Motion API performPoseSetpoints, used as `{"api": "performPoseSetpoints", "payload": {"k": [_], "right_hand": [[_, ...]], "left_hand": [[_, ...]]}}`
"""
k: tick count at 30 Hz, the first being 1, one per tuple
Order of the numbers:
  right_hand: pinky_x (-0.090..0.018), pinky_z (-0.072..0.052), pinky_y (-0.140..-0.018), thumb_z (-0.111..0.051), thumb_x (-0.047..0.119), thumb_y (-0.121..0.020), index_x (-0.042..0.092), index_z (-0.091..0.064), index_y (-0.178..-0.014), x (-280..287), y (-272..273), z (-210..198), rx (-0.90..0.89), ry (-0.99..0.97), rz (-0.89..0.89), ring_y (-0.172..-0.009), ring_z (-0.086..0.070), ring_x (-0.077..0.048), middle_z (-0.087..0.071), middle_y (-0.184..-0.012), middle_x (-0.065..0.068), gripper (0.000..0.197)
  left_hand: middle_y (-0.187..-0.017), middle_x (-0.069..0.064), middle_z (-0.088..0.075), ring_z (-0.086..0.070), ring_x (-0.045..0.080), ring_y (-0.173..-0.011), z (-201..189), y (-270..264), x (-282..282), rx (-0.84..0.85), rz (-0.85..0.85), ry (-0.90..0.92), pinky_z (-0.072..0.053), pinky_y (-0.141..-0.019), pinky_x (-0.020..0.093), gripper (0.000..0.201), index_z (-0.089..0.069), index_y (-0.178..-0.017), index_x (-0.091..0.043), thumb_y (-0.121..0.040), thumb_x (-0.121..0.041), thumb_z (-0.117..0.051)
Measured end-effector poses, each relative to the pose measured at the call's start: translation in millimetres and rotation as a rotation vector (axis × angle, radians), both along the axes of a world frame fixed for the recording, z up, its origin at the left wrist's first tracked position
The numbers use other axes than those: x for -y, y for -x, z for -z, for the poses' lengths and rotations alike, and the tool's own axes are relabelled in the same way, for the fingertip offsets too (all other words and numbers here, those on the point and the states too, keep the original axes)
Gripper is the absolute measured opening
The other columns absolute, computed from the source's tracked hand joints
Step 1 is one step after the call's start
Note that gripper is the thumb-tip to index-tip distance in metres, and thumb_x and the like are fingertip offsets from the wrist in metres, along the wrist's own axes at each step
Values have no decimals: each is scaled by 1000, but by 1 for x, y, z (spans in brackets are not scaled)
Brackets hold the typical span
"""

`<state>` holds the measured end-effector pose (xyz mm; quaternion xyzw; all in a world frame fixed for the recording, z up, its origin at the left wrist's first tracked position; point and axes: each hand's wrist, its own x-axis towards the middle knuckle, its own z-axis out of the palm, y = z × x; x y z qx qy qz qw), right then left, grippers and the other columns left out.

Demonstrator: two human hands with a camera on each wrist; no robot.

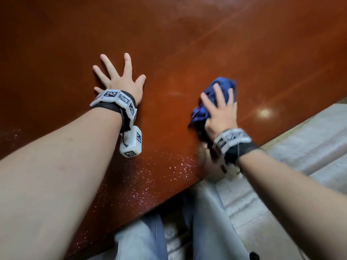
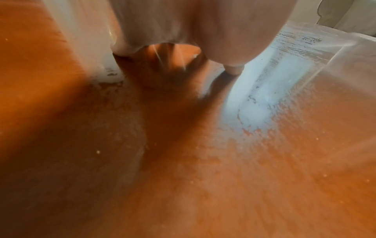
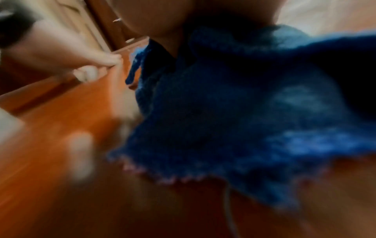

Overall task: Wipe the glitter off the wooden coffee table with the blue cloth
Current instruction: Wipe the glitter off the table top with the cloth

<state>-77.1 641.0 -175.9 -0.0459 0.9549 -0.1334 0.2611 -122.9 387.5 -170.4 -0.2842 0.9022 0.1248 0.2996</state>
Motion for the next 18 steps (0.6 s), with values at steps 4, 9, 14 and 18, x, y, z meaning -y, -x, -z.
{"api": "performPoseSetpoints", "payload": {"k": [4,9,14,18], "right_hand": [[-61,-9,-111,-48,15,-76,37,-30,-144,16,84,3,-53,-43,151,-142,6,-42,0,-159,2,73],[-57,-3,-112,-51,17,-79,38,-31,-143,80,62,3,-48,37,-67,-142,10,-39,1,-159,4,71],[-56,-10,-111,-53,17,-68,33,-38,-141,34,-14,0,28,60,-145,-142,3,-40,-8,-158,1,76],[-59,-18,-109,-38,18,-59,29,-42,-140,-33,4,-4,5,-42,160,-141,-3,-45,-13,-157,-5,82]], "left_hand": [[-159,9,23,17,39,-145,1,0,0,-9,7,0,-10,-110,67,67,1,-151,-44,-96,-59,-35],[-159,9,23,17,39,-145,1,0,0,-3,0,-4,-10,-110,67,67,1,-151,-44,-96,-58,-35],[-158,9,24,20,38,-144,-3,3,-6,15,-34,-22,-7,-110,67,66,2,-151,-41,-98,-54,-35],[-158,9,24,19,38,-144,-3,2,-8,10,-43,-12,-7,-110,67,66,1,-152,-41,-98,-53,-35]]}}
